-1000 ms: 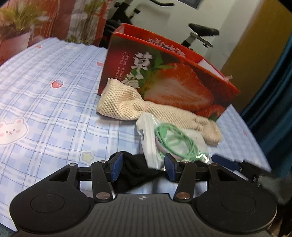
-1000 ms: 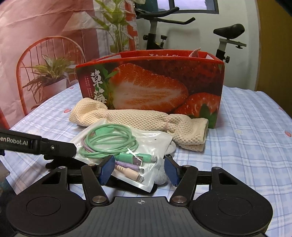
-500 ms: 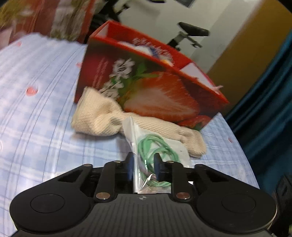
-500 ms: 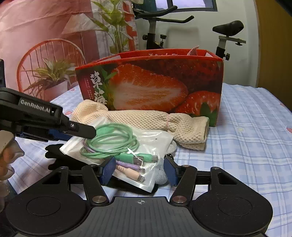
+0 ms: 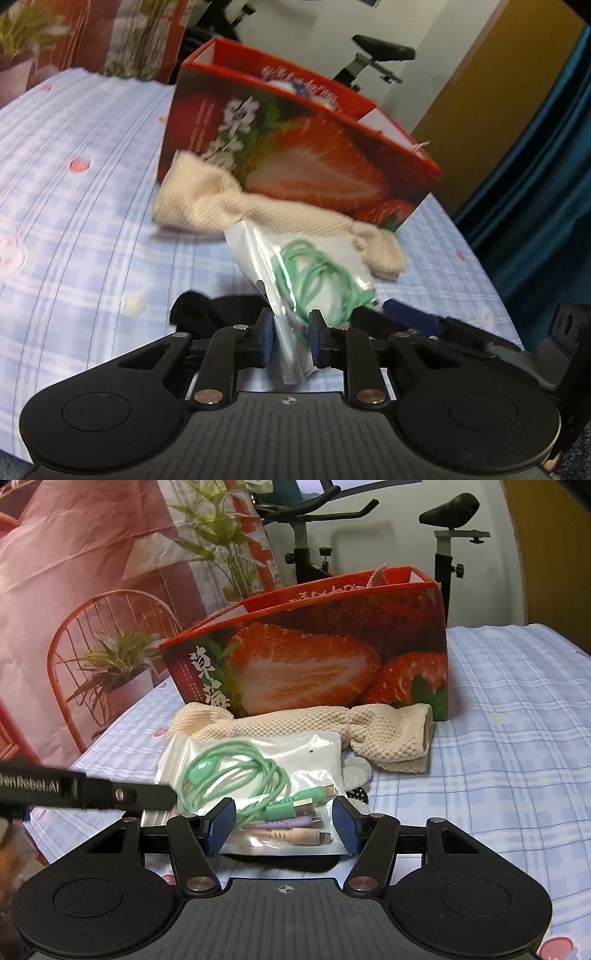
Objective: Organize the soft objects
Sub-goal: 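Close the left tool on the cable bag while the right tool grips its edge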
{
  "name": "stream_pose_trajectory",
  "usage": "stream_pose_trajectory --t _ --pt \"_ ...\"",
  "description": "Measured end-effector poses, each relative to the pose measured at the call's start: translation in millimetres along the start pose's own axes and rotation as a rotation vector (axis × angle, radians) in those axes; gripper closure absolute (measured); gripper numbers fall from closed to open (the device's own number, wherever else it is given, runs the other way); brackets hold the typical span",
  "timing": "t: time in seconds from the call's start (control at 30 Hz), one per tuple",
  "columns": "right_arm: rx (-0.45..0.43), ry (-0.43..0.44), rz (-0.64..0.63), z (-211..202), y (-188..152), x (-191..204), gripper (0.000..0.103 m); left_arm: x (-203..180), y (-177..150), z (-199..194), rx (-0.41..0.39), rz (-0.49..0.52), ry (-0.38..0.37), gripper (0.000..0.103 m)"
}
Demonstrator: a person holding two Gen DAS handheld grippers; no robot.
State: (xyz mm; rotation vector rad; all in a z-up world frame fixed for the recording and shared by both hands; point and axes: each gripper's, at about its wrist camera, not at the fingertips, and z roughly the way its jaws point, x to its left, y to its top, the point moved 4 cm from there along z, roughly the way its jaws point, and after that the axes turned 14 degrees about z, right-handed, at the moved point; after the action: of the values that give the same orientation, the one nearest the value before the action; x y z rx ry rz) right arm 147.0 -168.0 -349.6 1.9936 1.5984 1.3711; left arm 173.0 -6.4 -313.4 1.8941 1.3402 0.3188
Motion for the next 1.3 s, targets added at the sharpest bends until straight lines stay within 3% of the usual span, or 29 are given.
stream_pose_trajectory --t 0.23,0.4,0.63,0.97,1.3 --pt "-0.01 -0.016 -0.012 -2.8 -0.2 0.0 0.047 0.6 -10.2 7.0 0.004 0.05 0.026 0.081" --pt "-0.022 -0.043 -0.002 1.9 6.8 -5.1 0.046 5.1 -11.9 10.3 -0.004 0.033 0.024 0.081" --pt "-0.017 0.002 -0.019 14.0 19.0 -1.6 0.043 6.5 -12.7 8.3 -0.018 0.044 0.048 0.08" --pt "0.012 -0.007 -0.057 2.4 -0.9 6.3 0.057 8.6 -13.5 6.0 -0.014 0.018 0.06 0.08" --pt "-0.006 -0.013 -0.082 -3.8 -2.9 8.0 0.06 6.2 -13.3 6.2 -0.011 0.034 0.071 0.08"
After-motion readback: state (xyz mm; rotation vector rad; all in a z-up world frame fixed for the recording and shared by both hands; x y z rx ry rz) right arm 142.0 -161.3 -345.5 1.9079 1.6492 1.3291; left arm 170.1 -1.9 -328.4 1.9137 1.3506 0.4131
